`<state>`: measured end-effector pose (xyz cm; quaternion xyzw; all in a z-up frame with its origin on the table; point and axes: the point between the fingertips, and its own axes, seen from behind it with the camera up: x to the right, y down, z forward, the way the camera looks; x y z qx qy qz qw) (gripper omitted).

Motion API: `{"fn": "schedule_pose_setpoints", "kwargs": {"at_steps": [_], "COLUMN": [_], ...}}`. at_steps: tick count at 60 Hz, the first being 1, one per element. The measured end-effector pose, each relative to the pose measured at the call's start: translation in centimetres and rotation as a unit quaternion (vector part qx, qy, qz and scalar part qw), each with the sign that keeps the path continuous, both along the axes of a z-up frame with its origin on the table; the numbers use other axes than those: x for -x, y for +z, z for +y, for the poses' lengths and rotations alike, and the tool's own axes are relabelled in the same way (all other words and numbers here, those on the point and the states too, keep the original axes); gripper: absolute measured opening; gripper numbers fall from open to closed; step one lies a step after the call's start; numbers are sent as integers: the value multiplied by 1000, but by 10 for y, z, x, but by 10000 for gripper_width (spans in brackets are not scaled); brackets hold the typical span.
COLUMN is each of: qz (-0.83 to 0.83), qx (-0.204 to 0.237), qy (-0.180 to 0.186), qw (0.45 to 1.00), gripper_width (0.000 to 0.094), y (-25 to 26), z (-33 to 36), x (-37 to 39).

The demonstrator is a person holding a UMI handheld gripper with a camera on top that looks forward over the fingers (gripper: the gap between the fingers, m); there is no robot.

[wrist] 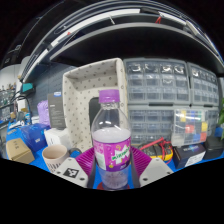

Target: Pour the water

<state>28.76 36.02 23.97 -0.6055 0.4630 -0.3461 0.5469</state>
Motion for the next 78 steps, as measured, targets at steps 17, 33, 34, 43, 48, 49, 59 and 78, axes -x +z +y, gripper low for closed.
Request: {"fn": "schedule_pose_setpoints", "kwargs": {"at_steps": [17, 33, 34, 43, 48, 49, 59, 78], "qz": [12, 50, 52, 56, 56, 57, 45, 46], "qx": [1, 8, 9, 17, 12, 12, 23, 21], "qy": [-34, -89, -93, -119, -132, -135, -161, -175], "qw": [999, 995, 994, 991, 990, 989, 986, 983], "gripper_width": [859, 862, 861, 858, 859, 862, 858, 858], "y": [11, -9, -10, -10, -5, -4, 12, 18], "z": [-23, -70, -73, -102, -119, -125, -157, -181], "x": [51, 154, 159, 193, 206, 208, 223, 238]}}
